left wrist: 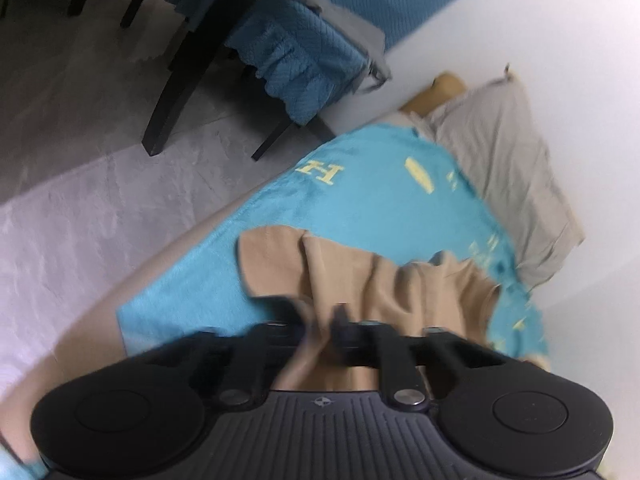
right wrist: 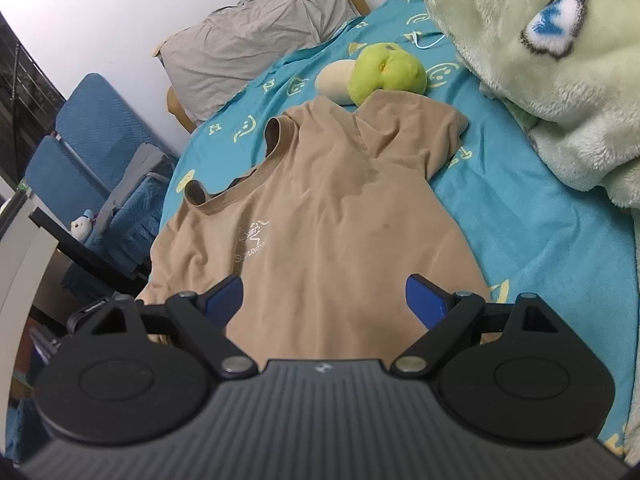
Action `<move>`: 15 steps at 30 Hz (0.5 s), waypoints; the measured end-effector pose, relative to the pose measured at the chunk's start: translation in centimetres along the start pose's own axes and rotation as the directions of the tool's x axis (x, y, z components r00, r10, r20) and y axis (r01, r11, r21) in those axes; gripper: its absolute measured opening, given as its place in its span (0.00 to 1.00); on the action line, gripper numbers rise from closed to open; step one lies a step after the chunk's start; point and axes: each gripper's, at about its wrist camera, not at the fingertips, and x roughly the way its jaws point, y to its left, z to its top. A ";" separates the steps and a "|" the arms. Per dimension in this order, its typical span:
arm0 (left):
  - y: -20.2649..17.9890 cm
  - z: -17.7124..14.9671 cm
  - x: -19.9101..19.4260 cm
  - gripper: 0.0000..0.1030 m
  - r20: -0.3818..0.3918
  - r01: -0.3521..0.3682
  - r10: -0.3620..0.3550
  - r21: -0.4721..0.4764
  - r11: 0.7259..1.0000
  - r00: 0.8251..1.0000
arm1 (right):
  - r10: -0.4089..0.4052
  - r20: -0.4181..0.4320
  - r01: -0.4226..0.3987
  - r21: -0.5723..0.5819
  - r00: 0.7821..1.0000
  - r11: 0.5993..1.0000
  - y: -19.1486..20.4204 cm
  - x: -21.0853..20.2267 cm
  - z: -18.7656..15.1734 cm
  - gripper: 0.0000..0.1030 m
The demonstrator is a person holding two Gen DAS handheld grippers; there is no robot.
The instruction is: Fold clothes
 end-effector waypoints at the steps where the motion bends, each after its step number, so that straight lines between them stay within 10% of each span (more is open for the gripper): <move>1: -0.3 0.7 0.2 0.04 -0.014 -0.006 0.007 0.021 1.000 1.000 | 0.001 -0.001 -0.001 0.002 1.000 1.000 0.0 0.1 0.0 0.87; 6: -3.5 5.4 -1.0 0.03 0.111 -0.102 0.074 0.265 0.959 0.991 | 0.001 -0.020 -0.001 0.021 1.000 1.000 -0.2 0.6 0.0 0.87; 12: -7.6 10.3 1.8 0.03 0.268 -0.386 0.291 0.445 0.808 0.918 | -0.048 0.005 0.048 -0.031 0.999 0.998 -0.1 1.5 0.0 0.87; 15: -7.3 10.7 3.6 0.09 0.218 -0.365 0.296 0.451 0.814 0.930 | -0.069 0.016 0.070 -0.057 0.997 0.996 0.0 1.9 0.1 0.87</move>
